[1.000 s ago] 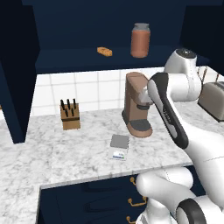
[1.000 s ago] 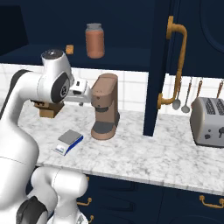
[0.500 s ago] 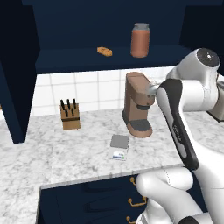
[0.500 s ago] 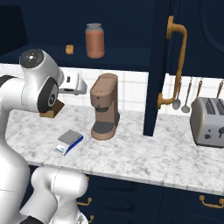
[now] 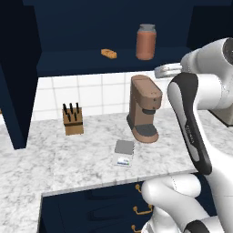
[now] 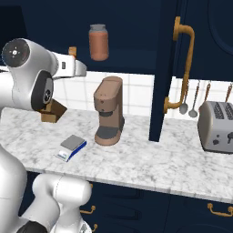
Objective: Pick the honey bottle and place it on the digital scale for weighing, and close the cabinet.
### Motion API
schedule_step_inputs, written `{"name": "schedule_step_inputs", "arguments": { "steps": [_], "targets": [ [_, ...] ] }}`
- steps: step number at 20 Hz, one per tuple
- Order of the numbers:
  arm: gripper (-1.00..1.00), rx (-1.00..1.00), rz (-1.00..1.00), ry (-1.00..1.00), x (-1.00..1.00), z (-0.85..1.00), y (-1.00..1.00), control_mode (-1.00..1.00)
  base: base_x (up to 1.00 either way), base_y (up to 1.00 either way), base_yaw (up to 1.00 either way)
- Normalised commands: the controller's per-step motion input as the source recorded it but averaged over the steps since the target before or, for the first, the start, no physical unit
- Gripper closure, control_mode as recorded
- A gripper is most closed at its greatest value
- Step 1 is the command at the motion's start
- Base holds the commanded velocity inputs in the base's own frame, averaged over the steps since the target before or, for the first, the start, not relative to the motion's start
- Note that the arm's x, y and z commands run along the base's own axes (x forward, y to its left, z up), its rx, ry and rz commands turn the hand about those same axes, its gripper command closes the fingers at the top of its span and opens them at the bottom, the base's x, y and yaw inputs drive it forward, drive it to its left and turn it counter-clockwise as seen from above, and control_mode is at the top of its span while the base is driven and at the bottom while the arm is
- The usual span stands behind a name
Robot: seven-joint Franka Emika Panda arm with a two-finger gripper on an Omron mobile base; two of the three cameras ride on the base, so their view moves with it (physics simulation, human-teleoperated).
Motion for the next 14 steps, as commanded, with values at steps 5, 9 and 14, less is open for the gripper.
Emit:
{"name": "schedule_step_inputs", "arguments": {
  "steps": [5, 9, 14],
  "targets": [
    [-1.00, 0.00, 0.00, -0.17, 0.00, 0.57, 0.00, -1.00, 0.00, 0.00, 0.00],
    [-1.00, 0.00, 0.00, -0.11, 0.00, 0.29, 0.00, -1.00, 0.00, 0.00, 0.00],
    [-1.00, 0.00, 0.00, -0.03, 0.00, 0.18, 0.00, -1.00, 0.00, 0.00, 0.00]
  ]
}}
